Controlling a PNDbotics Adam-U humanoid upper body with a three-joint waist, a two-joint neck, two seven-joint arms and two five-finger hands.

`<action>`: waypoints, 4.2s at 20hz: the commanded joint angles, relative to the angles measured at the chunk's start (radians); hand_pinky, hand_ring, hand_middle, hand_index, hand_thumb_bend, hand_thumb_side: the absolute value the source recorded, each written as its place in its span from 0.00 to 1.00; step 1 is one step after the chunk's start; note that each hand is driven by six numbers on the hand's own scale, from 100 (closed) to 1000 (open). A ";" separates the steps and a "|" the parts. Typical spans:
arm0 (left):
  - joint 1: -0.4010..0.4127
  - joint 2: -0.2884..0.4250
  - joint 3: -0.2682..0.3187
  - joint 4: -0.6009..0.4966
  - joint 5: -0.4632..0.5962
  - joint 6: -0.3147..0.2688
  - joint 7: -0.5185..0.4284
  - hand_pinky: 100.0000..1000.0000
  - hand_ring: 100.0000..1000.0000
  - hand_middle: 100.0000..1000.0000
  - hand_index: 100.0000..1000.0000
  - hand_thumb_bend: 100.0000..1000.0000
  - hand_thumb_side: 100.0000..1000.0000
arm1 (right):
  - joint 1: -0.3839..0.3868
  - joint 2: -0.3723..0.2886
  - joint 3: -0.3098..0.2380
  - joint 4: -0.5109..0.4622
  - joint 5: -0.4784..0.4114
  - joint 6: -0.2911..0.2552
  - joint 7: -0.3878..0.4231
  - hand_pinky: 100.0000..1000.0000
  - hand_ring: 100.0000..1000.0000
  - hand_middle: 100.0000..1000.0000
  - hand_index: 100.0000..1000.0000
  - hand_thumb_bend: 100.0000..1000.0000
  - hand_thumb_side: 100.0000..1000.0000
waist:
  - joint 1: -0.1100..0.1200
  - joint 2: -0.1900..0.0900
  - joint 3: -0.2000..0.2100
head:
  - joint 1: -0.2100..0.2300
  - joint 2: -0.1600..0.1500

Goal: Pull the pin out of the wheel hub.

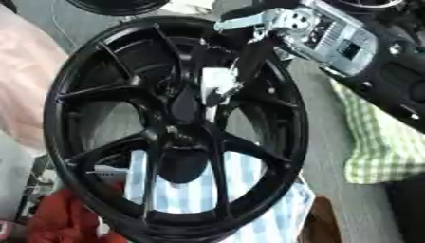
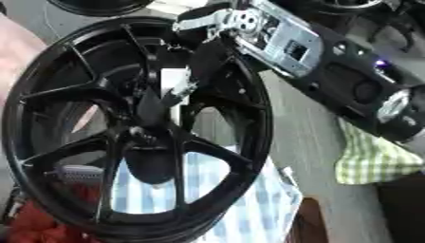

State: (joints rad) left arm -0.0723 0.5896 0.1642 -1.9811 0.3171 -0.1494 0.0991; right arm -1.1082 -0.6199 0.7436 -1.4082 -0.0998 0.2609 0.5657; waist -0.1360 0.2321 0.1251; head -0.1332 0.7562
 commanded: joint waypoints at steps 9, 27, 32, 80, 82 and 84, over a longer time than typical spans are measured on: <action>-0.010 0.018 0.006 -0.019 0.002 -0.001 -0.002 0.72 0.67 0.73 0.79 0.06 0.82 | -0.003 -0.037 -0.013 -0.016 0.007 0.007 0.005 0.70 0.66 0.36 0.58 0.56 0.17 | 0.007 -0.013 0.000 | 0.002 -0.008; -0.007 0.017 0.005 -0.019 0.005 0.003 -0.004 0.72 0.67 0.73 0.78 0.06 0.82 | -0.012 -0.040 -0.019 -0.022 -0.049 -0.027 -0.041 0.70 0.62 0.35 0.54 0.42 0.07 | 0.005 -0.017 -0.010 | 0.008 -0.009; -0.006 0.018 0.005 -0.019 0.009 0.005 -0.005 0.72 0.67 0.73 0.78 0.06 0.82 | -0.013 -0.042 -0.018 -0.022 -0.057 -0.043 -0.039 0.70 0.62 0.35 0.53 0.40 0.03 | 0.005 -0.019 -0.014 | 0.013 -0.006; -0.005 0.037 0.010 -0.019 0.044 0.018 0.004 0.72 0.68 0.73 0.76 0.08 0.79 | -0.117 -0.021 0.024 0.063 -0.042 -0.234 -0.136 0.67 0.56 0.26 0.50 0.34 0.00 | -0.029 -0.096 -0.061 | 0.019 0.013; -0.004 0.038 0.011 -0.019 0.044 0.018 0.005 0.72 0.68 0.73 0.76 0.08 0.79 | -0.115 -0.030 0.023 0.068 -0.041 -0.247 -0.144 0.67 0.56 0.26 0.50 0.34 0.00 | -0.031 -0.098 -0.063 | 0.012 0.014; -0.004 0.039 0.012 -0.019 0.044 0.018 0.006 0.72 0.68 0.73 0.76 0.08 0.79 | -0.111 -0.041 0.021 0.072 -0.039 -0.262 -0.154 0.67 0.56 0.26 0.50 0.34 0.00 | -0.032 -0.100 -0.065 | 0.009 0.014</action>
State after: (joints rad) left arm -0.0710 0.5919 0.1646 -1.9811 0.3605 -0.1323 0.1025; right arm -1.2014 -0.6225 0.7771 -1.3392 -0.1489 0.0096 0.4178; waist -0.1761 0.1518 0.0621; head -0.1187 0.7640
